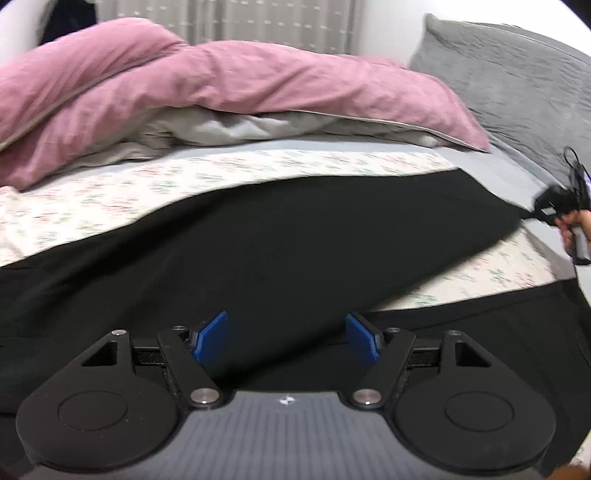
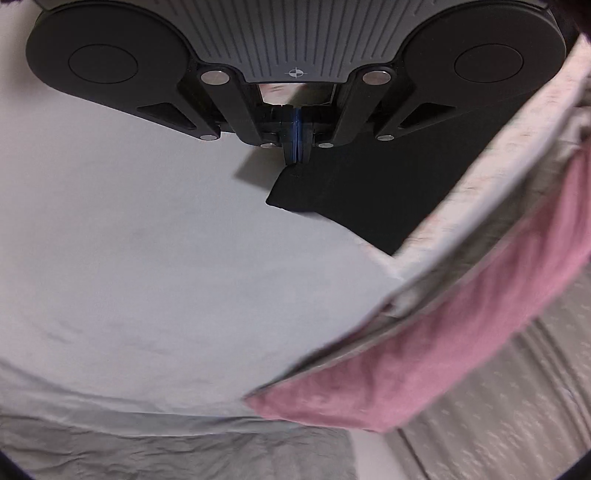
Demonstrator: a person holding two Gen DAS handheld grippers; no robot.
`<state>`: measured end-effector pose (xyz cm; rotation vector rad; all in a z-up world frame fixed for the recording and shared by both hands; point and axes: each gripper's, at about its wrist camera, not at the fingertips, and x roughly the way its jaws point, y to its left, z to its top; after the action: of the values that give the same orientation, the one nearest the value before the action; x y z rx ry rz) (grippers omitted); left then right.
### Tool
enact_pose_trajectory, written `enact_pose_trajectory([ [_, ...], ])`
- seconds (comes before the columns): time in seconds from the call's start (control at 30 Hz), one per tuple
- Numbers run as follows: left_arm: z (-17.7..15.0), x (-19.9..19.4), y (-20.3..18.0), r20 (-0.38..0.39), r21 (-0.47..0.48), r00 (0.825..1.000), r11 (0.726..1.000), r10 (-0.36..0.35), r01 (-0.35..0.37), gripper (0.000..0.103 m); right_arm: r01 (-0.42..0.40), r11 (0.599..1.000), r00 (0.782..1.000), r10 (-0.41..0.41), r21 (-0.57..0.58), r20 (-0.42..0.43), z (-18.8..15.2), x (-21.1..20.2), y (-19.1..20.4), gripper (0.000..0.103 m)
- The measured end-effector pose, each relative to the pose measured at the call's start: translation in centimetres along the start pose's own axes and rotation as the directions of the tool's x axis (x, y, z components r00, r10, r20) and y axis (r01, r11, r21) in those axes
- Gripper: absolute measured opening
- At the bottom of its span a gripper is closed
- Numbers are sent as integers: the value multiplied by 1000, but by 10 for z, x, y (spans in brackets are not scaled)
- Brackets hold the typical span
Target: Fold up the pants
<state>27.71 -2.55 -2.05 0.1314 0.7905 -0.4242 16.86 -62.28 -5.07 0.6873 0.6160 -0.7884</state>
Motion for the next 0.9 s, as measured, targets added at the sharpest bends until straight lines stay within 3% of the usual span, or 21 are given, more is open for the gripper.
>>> enact_pose_trajectory([
  [0.07,2,-6,19,-1,-9,999,999,46,-46,88,41,998,998,-44,-50,-50,-2,6,5,7],
  [0.13,3,-10,41,-1,-27,993,993,115,-115,90,66,993,997,-69,-100,-31,-7,-3,11,17],
  [0.2,5,-14,68,-7,-53,985,983,173,-173,90,95,981,995,-96,-169,4,-13,-17,21,53],
  [0.23,6,-16,82,-8,-66,978,976,209,-209,90,106,975,994,-103,-194,27,-15,-24,28,60],
  [0.4,10,-20,161,-27,-129,932,923,362,-362,93,69,945,997,-56,-320,49,-30,-55,65,63],
  [0.5,11,-19,213,-49,-163,898,884,437,-439,93,37,904,999,-18,-425,48,-50,-71,99,64],
  [0.53,11,-18,230,-58,-176,895,878,442,-445,93,16,891,999,0,-454,36,-57,-73,113,64],
  [0.63,13,-12,278,-87,-257,900,864,426,-434,93,-75,842,997,78,-534,-18,-81,-81,153,64],
  [0.7,13,-11,304,-81,-330,920,861,384,-388,93,-167,793,986,152,-586,-76,-97,-81,179,64],
  [0.8,18,3,329,-62,-383,958,880,280,-282,91,-280,698,959,238,-658,-156,-121,-80,225,64],
  [0.87,22,14,338,-64,-387,975,895,213,-221,79,-341,638,938,276,-691,-209,-136,-77,257,64],
  [0.9,23,19,342,-65,-387,979,900,192,-202,66,-356,614,932,285,-704,-223,-141,-75,271,64],
])
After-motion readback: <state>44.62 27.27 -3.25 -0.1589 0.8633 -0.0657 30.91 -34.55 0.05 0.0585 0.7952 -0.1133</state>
